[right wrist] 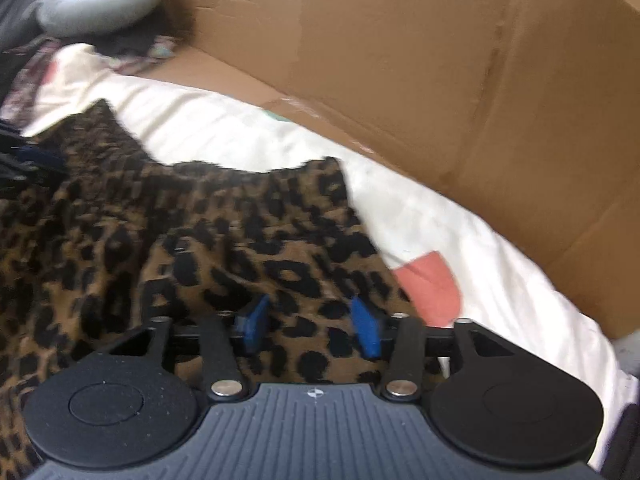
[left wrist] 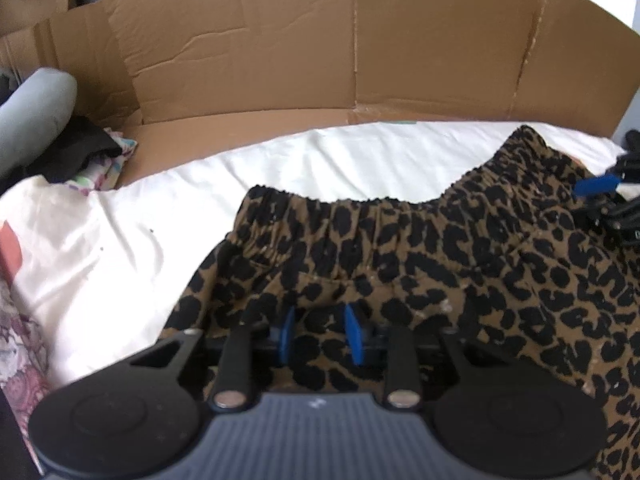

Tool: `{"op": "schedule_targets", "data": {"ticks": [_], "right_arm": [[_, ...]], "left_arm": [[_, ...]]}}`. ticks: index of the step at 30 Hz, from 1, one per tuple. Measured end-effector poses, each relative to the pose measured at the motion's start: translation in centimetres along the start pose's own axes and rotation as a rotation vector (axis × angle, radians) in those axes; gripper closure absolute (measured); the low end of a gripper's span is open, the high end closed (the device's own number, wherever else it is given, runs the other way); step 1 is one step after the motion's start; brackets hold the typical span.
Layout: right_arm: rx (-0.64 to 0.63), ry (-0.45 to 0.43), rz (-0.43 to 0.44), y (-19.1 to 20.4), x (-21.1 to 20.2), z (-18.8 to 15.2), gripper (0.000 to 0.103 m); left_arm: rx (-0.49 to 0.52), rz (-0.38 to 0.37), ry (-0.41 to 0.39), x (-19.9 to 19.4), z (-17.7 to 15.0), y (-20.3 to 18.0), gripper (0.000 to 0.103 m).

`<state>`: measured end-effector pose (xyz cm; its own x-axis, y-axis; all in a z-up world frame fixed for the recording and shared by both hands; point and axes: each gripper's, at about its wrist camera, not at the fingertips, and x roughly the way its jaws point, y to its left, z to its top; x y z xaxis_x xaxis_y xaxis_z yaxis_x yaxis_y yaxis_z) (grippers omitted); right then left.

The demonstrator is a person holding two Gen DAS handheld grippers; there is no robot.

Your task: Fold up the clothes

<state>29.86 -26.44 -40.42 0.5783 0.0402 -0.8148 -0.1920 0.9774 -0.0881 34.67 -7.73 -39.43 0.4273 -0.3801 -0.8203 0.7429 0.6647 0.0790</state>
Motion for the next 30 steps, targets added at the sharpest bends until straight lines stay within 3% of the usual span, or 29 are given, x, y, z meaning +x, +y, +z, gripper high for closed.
{"op": "schedule_targets", "data": {"ticks": [3, 8, 15, 24, 30], "right_arm": [[0.011, -0.012, -0.014, -0.1, -0.7, 0.1, 0.048], [0.066, -0.109, 0.027, -1.2, -2.6, 0.9, 0.048], [0.164, -0.107, 0.046, -1.6, -0.5, 3.0, 0.052], [0.278, -0.063, 0.058, -4.1, 1.9, 2.7, 0.053], [0.313, -0.160, 0.048, -4.9, -0.4, 2.8, 0.071]], "left_arm": [[0.000, 0.005, -0.032, -1.4, 0.1, 0.2, 0.073], [-0.040, 0.032, -0.093, -2.8, 0.6, 2.0, 0.073], [-0.081, 0.056, -0.081, -1.3, 1.3, 3.5, 0.073], [-0.104, 0.080, -0.015, 0.9, 0.5, 4.8, 0.075], [-0.112, 0.079, -0.053, -0.7, 0.6, 5.1, 0.079]]}}
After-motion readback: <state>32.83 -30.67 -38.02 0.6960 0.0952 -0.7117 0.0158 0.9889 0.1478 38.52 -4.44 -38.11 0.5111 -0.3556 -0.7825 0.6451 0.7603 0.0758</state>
